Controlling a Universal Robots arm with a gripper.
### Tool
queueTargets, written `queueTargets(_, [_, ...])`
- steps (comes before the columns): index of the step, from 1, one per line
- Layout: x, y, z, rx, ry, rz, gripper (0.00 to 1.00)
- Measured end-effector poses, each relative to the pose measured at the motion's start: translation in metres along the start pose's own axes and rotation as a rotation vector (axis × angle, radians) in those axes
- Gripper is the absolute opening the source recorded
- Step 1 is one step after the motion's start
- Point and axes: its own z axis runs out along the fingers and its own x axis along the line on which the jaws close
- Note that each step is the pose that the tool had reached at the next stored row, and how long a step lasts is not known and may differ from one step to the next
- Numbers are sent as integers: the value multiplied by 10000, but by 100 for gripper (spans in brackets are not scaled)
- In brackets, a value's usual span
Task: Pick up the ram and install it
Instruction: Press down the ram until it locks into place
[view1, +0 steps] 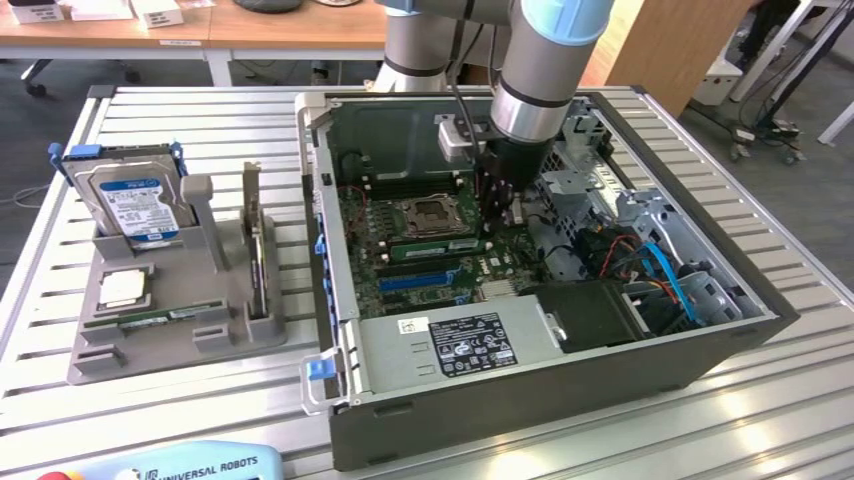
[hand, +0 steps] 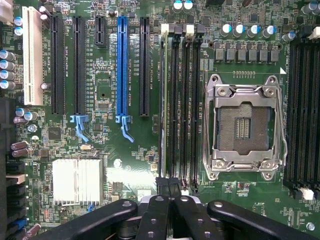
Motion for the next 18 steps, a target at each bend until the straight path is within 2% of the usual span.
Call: queueTargets(18, [0, 0, 15, 1, -1, -1, 10])
